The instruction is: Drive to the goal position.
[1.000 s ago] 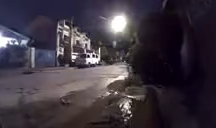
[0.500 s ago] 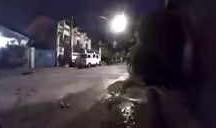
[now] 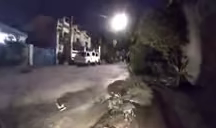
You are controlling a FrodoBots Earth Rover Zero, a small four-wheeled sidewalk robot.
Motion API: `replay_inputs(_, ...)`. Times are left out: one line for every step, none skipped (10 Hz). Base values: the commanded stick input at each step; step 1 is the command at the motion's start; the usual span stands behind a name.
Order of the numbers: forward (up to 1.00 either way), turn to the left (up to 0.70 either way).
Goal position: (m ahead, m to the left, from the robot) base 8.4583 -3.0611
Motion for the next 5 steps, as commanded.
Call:
replay_inputs(0.3,0.0)
replay_inputs(0.3,0.0)
replay_inputs(0.3,0.0)
replay_inputs(0.3,0.0)
replay_inputs(0.3,0.0)
